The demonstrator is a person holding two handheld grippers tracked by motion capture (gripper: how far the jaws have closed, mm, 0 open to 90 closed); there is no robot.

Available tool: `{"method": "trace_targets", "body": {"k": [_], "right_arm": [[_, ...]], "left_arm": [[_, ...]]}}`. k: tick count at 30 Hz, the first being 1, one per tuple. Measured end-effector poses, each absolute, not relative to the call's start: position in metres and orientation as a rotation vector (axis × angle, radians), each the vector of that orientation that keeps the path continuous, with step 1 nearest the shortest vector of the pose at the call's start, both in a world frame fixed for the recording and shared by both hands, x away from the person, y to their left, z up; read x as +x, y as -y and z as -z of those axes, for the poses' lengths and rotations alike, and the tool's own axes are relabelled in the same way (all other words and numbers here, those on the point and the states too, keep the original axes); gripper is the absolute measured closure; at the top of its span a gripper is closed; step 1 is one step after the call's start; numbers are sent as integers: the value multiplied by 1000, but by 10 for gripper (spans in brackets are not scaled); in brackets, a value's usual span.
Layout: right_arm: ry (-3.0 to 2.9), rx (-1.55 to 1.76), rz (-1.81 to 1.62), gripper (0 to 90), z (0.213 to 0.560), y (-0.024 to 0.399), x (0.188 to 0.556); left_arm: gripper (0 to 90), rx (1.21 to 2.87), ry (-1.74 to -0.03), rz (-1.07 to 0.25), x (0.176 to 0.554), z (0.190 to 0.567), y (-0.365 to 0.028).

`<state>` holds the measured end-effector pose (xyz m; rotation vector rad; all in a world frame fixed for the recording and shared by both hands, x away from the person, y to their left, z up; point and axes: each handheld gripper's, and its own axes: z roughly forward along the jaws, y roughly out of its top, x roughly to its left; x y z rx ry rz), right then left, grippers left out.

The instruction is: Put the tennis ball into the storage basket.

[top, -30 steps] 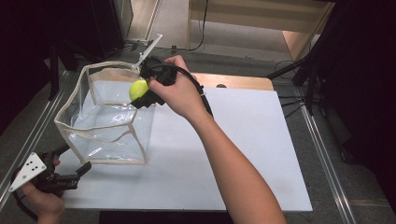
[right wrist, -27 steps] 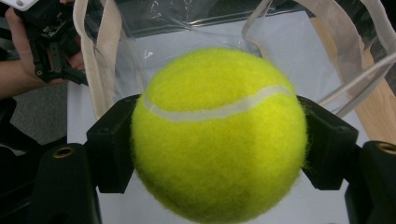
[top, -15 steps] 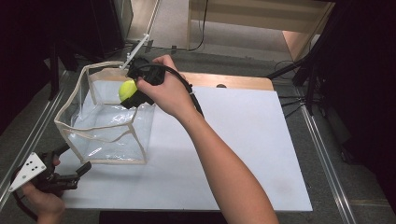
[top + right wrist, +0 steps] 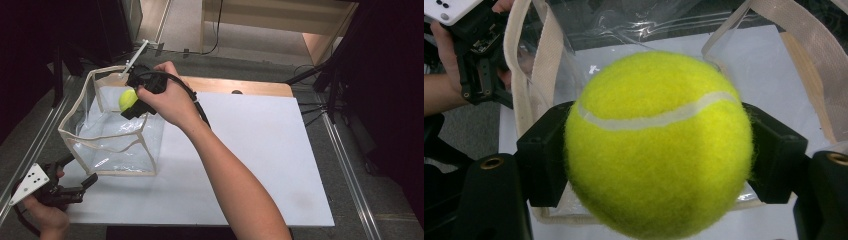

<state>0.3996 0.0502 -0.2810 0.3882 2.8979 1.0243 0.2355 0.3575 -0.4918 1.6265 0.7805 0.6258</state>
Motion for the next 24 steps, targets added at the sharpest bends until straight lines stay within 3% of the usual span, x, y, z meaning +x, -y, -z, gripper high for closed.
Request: {"method": "trace_targets", "body": {"k": [21,24], "right_arm": [[-2982,357,-895,231,306,-65,397],[-2996,336,-879,195,308,-66,395]], "left_arm": [[0,1627,-780,-626,236,492,-357],[0,1628,-780,-626,235,492,-357]]}}
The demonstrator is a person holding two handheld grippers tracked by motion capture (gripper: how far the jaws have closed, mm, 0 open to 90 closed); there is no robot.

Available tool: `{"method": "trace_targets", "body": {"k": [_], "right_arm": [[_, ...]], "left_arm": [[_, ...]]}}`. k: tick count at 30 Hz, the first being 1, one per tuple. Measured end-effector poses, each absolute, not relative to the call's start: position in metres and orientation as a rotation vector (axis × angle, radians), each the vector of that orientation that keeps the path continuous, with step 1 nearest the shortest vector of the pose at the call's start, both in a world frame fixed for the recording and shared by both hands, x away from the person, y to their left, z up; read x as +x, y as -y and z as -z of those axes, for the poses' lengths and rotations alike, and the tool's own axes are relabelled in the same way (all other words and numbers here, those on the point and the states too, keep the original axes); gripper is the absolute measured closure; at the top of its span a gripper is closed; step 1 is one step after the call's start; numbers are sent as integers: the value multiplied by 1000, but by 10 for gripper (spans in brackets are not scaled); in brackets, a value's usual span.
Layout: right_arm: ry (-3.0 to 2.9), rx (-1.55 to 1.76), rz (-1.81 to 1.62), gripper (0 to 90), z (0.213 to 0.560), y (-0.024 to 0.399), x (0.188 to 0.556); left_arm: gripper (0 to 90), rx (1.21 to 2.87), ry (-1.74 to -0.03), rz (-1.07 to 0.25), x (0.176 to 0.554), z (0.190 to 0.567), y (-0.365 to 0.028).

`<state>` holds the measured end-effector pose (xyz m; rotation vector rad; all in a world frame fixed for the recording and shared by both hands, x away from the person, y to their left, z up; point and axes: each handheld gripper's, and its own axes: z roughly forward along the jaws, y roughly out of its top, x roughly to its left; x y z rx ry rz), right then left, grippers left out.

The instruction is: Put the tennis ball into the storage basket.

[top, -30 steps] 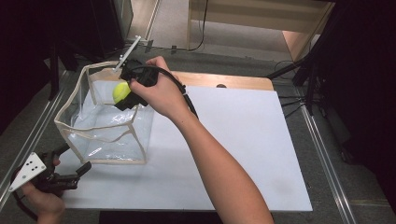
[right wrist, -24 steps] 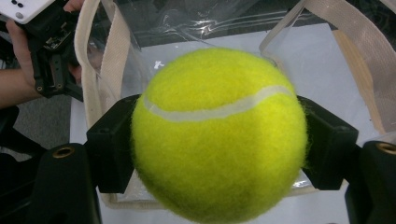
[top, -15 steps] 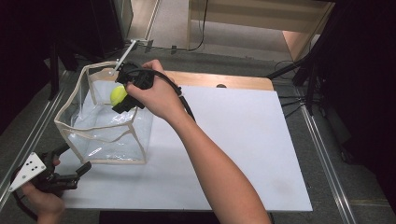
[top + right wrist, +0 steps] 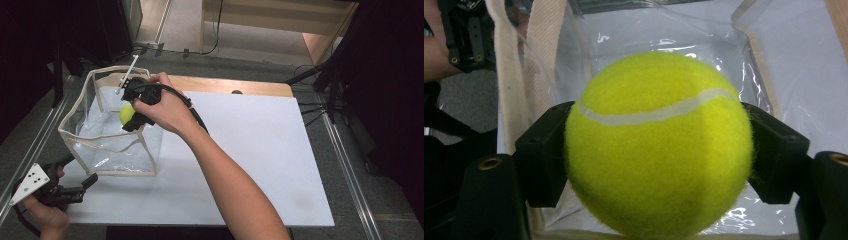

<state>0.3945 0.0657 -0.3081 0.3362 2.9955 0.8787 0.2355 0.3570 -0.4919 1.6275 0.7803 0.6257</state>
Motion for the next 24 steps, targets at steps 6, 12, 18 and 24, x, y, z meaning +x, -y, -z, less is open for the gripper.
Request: {"method": "trace_targets", "body": {"k": [6,12,18,24], "right_arm": [[-2969,340,-920,109,300,-60,391],[-2917,368,-963,99,291,-47,386],[-2893,400,-998,92,290,-33,382],[-2893,402,-1007,0,292,-23,379]], "left_arm": [[0,1629,-776,-628,236,492,-357],[0,1631,-777,-627,236,492,-357],[0,1630,-776,-624,236,492,-356],[0,1630,-777,-624,236,492,-356]]}}
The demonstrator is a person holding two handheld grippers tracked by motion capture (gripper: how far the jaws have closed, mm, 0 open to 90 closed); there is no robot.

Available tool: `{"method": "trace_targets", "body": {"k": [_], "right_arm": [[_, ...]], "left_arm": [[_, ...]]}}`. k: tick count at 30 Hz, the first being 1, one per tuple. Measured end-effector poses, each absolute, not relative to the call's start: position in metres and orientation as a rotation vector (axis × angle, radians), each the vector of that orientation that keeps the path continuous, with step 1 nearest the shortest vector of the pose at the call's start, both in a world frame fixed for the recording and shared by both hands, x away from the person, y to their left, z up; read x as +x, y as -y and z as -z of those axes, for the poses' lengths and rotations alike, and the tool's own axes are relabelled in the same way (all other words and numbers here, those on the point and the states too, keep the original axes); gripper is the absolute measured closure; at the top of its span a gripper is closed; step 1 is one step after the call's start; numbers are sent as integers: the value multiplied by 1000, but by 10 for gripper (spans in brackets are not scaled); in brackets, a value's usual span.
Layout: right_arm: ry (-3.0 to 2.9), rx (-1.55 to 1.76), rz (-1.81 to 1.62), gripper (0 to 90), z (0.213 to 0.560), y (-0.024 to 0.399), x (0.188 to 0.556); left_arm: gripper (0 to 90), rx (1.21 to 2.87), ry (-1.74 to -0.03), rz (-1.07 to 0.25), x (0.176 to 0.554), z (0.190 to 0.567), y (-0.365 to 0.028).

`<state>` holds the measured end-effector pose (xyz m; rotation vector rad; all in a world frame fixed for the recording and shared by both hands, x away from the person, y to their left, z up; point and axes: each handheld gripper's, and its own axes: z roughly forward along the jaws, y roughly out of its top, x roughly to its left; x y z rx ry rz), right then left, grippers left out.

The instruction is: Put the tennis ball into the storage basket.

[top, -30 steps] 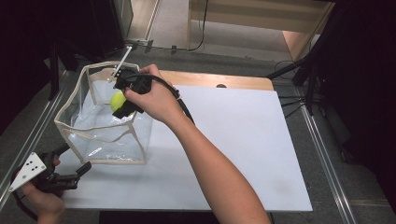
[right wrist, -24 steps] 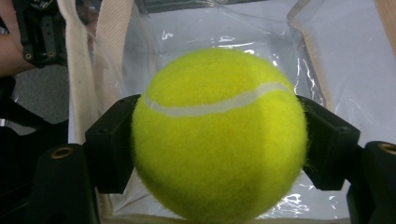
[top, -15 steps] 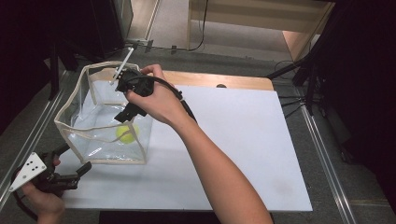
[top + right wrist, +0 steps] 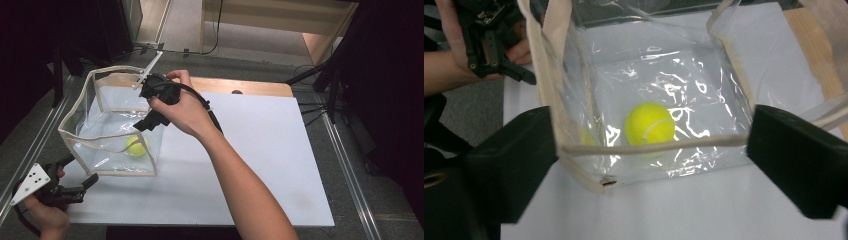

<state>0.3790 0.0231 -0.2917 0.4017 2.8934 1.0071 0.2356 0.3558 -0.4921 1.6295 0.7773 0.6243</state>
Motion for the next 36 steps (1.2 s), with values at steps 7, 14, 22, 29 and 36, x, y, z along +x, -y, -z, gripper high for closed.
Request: {"method": "trace_targets", "body": {"k": [7,14,22,29,36], "right_arm": [[-2893,420,-997,0,297,-16,371],[-2892,451,-985,0,311,-10,369],[-2881,487,-991,0,332,-2,367],[-2858,500,-1009,0,350,3,363],[-2829,515,-1036,0,366,13,361]], "left_arm": [[0,1633,-776,-626,236,492,-356],[0,1633,-776,-627,236,492,-356],[0,1639,-776,-627,236,492,-355],[0,1641,-776,-628,235,492,-355],[0,1641,-775,-628,235,492,-355]]}}
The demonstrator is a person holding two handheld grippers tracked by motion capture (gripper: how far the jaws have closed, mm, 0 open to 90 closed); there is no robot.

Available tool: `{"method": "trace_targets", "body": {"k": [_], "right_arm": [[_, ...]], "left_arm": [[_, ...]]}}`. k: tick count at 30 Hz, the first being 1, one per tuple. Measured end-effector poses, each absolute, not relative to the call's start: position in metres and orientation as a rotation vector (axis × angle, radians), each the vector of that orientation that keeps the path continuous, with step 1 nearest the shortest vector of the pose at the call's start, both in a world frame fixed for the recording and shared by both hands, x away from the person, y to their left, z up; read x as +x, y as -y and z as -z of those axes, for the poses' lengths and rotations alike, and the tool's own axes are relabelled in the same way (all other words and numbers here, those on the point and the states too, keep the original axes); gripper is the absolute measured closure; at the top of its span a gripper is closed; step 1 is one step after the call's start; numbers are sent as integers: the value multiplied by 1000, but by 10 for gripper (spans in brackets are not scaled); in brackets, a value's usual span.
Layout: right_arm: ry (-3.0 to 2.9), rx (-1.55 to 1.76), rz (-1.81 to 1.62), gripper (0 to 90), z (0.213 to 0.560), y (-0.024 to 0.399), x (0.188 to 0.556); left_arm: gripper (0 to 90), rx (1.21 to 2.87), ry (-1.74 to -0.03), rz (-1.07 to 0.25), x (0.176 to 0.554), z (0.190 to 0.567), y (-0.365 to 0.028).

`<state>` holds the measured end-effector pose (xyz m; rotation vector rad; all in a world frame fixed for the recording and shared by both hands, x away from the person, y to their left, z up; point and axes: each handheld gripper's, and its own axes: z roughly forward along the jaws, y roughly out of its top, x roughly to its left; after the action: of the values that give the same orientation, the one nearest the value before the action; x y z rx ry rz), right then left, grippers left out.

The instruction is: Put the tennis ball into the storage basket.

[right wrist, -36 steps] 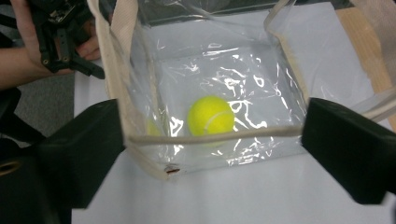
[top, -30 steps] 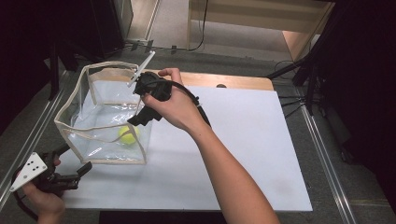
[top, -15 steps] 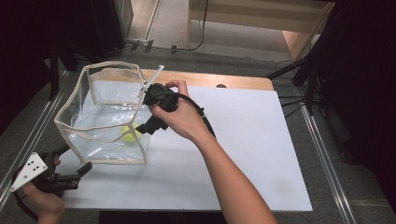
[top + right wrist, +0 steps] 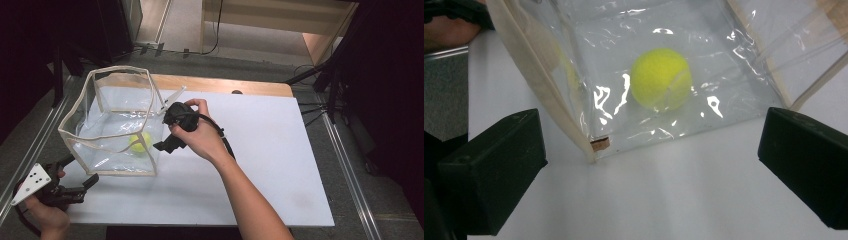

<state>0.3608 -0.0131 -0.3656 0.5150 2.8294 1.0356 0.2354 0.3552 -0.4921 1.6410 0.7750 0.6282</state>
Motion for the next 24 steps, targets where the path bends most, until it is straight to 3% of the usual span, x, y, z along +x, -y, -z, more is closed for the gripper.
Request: {"method": "trace_targets", "body": {"k": [24], "right_arm": [[-2677,640,-1192,0,425,53,344]], "left_arm": [[0,1649,-772,-632,235,492,-355]]}}
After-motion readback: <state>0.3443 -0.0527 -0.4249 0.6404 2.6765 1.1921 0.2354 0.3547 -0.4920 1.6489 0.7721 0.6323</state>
